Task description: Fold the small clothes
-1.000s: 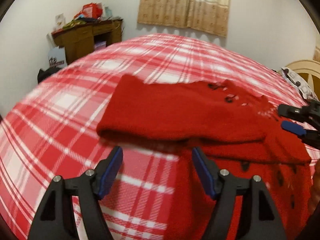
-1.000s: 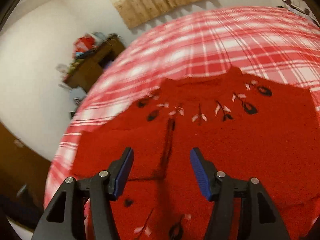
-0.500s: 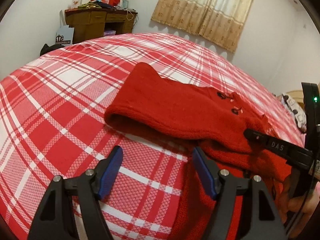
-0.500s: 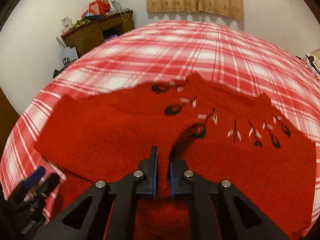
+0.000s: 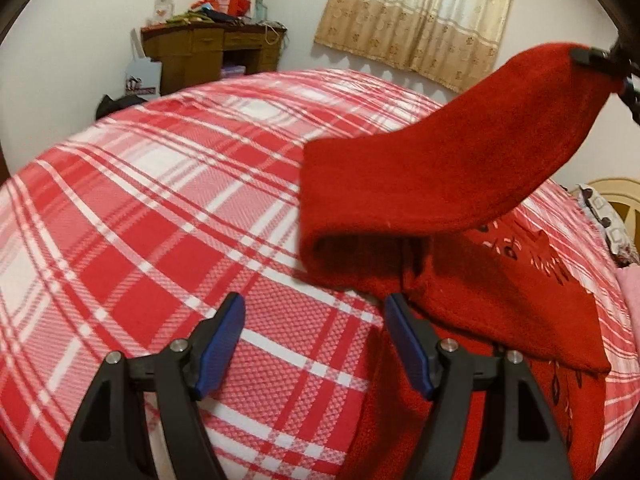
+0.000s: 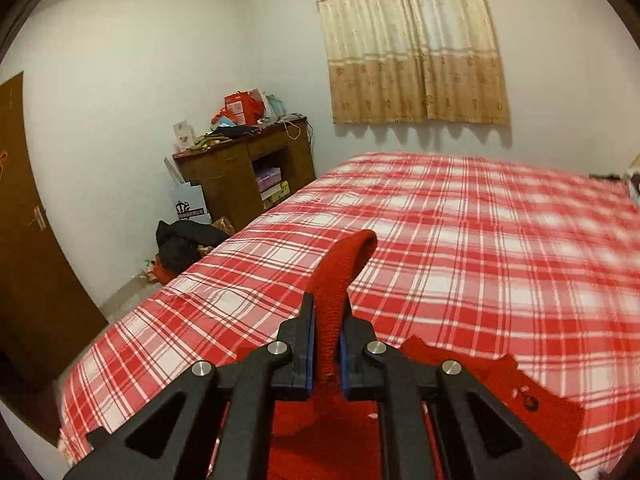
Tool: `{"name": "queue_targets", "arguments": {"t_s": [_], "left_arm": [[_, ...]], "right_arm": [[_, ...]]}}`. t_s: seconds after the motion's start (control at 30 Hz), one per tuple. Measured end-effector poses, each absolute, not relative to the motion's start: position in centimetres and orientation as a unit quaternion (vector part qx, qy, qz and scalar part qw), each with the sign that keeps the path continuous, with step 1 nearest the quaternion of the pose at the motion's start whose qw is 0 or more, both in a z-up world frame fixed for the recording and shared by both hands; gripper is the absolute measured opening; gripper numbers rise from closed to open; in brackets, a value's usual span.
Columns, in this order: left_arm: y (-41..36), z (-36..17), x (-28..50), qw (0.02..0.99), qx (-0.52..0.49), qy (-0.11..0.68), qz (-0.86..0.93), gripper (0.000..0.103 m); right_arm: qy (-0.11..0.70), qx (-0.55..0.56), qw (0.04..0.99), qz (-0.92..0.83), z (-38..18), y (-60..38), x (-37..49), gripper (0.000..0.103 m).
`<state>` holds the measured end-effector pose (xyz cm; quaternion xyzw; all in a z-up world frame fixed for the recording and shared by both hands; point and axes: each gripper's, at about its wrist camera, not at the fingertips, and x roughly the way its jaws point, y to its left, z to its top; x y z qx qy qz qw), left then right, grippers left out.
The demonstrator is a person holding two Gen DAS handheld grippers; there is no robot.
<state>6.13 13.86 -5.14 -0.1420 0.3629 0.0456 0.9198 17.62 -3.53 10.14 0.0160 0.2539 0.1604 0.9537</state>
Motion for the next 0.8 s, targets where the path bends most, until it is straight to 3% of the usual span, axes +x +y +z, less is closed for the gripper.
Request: {"name": "queue_targets", "arguments": {"t_s": [0.07, 0.17, 0.43, 0.53, 0.8], "left_arm": [[13.5, -4.3, 6.1, 0.922, -0.157, 0.353, 0.018, 0.075], [12.1, -4.1, 7.5, 0.920, -0.151, 0.362, 0.004, 0.084], [12.9, -6.0, 10.0, 0.903, -0.199, 0.378, 0.055, 0.083], [12.9, -6.2, 9.9, 0.903, -0.193, 0.377, 0.073, 0.083], [12.4, -6.3, 10.1, 0.904, -0.170, 0.384, 0.081, 0.084]], "right_arm": [[0.239, 0.001, 0.959, 0.152, 10.7, -3.4, 17.0, 0.009], [0.219, 0.005, 0.966, 0.138, 11.8, -4.9, 16.5, 0.009], [0.185, 0.011, 0.980, 0.065, 13.8, -12.1, 14.1, 0.009], [0.216, 0.019, 0.976, 0.015, 11.0, -16.7, 14.3, 0.009], [0.386, 0.099, 0.917, -0.033, -4.4, -25.6, 16.1, 0.009]]}}
